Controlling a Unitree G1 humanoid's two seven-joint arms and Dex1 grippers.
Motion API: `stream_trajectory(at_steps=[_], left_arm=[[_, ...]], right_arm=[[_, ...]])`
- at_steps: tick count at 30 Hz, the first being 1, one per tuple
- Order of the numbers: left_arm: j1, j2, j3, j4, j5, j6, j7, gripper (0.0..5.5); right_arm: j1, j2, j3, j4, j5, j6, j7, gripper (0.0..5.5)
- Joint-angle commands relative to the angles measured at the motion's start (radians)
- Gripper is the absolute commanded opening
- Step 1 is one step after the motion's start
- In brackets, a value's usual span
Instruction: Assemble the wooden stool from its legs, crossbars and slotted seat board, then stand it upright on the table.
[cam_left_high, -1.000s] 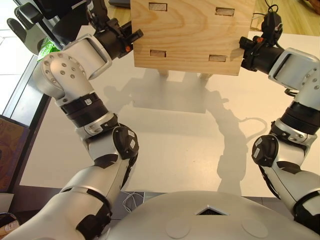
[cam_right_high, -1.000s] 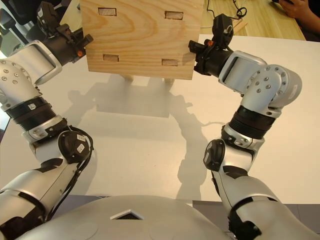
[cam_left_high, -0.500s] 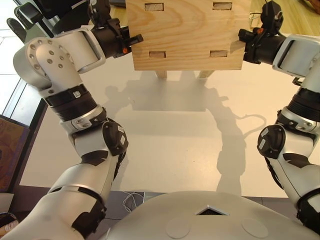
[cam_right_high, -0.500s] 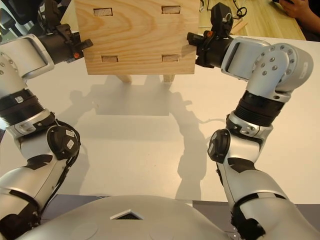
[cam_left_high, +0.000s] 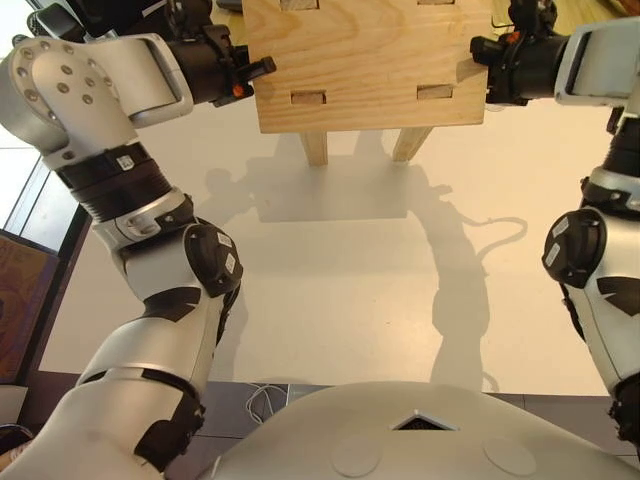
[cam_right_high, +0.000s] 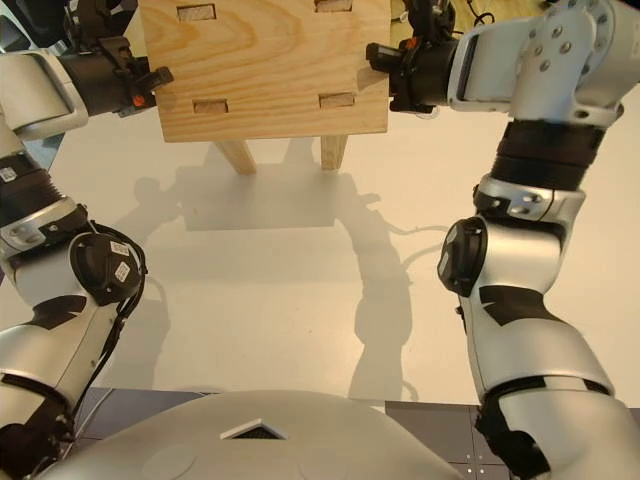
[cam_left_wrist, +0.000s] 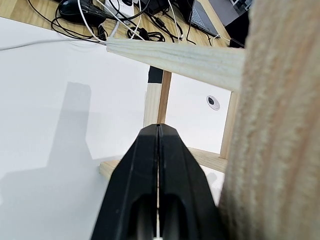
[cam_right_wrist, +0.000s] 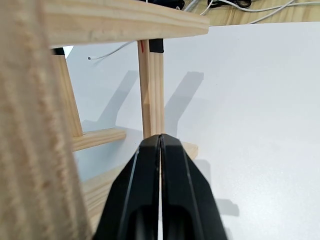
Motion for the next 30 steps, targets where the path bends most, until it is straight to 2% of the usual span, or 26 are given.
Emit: stream_trajectory(at_steps=[1, 7, 11, 20, 30], left_arm=[[-0.101, -0.017, 0.022, 0.085, -0.029, 0.015, 0.006, 0.00], [-0.211, 0.016, 0.072, 0.268, 0.050, 0.003, 0.044, 0.00], [-0.265, 0.033, 0.058, 0.350, 0.083, -0.017, 0.040, 0.00], [-0.348, 0.073, -0.022, 0.660, 0.162, -0.177, 0.040, 0.00], [-0.377, 0.100, -0.028, 0.994, 0.182, -0.463, 0.049, 0.00]], right_arm=[[-0.189, 0.011, 0.079, 0.161, 0.030, 0.006, 0.090, 0.05], [-0.343, 0.019, 0.175, 0.437, -0.051, -0.088, 0.184, 0.05], [-0.389, 0.018, 0.194, 0.569, -0.106, -0.155, 0.223, 0.05], [-0.432, 0.028, 0.106, 0.805, -0.195, -0.322, 0.170, 0.05], [-0.416, 0.085, -0.015, 0.932, -0.214, -0.489, 0.012, 0.05]])
